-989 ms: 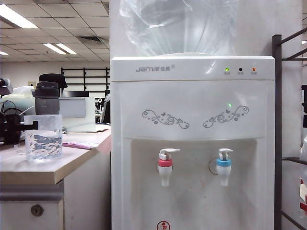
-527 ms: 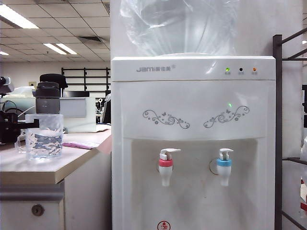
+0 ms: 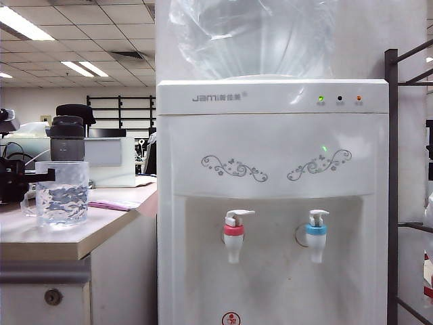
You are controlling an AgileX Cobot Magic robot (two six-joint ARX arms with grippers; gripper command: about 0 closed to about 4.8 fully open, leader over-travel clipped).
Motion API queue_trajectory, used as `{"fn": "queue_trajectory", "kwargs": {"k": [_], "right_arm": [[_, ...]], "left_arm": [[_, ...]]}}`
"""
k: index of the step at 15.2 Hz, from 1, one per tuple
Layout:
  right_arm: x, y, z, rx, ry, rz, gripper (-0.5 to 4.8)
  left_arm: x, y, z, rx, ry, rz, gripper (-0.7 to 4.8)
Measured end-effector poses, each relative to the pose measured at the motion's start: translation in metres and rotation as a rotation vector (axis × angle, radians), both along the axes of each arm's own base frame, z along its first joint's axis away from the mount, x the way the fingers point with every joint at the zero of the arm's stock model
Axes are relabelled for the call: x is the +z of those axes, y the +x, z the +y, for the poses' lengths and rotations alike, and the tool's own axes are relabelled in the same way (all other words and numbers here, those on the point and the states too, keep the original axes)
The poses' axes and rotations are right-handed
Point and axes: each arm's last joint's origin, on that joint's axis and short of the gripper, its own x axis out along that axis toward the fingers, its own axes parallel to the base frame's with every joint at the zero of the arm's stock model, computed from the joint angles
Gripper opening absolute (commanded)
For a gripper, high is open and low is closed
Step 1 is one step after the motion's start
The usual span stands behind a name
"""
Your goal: Pick up the plastic mug from the left desk, go to the hot water outlet of the water dispenser, press the vertical switch to get some water, then put the mug back on the desk.
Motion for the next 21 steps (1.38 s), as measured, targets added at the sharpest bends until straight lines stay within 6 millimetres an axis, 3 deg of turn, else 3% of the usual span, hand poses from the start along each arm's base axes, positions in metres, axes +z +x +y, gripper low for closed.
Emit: {"fn": "queue_trajectory", "kwargs": {"k": [3,5,6,7,8,12,18,21], "right_arm": [[0.000,-0.001,0.001,0.045,0.002,0.001,3.86],[-0.002,0.001,0.004,0.139,0.060,0.061,3.54],[-0.007,0.005,0.008,0.186,0.069,0.106,1.06],[-0.026,0.011,0.048,0.373,0.022,0.209,-0.06],[-0.031,0.006,0.067,0.386,-0.058,0.173,-0.06],[-0.031,0.006,0.067,0.370,-0.060,0.172,-0.06],[-0.031,0.007,0.067,0.369,-0.061,0.174,-0.06],[-0.031,0.007,0.067,0.369,-0.061,0.175,-0.06]], "left_arm": [[0.000,0.000,0.000,0.000,0.000,0.001,-0.06],[0.000,0.000,0.000,0.000,0.000,0.002,-0.06],[0.000,0.000,0.000,0.000,0.000,0.002,-0.06],[0.000,0.000,0.000,0.000,0.000,0.004,-0.06],[-0.001,0.000,0.000,0.000,0.000,0.006,-0.06],[0.001,-0.005,0.000,-0.004,0.005,-0.029,-0.06],[0.001,-0.056,-0.001,-0.001,0.000,0.030,-0.06],[0.001,-0.056,-0.001,-0.001,0.000,0.030,-0.06]]}}
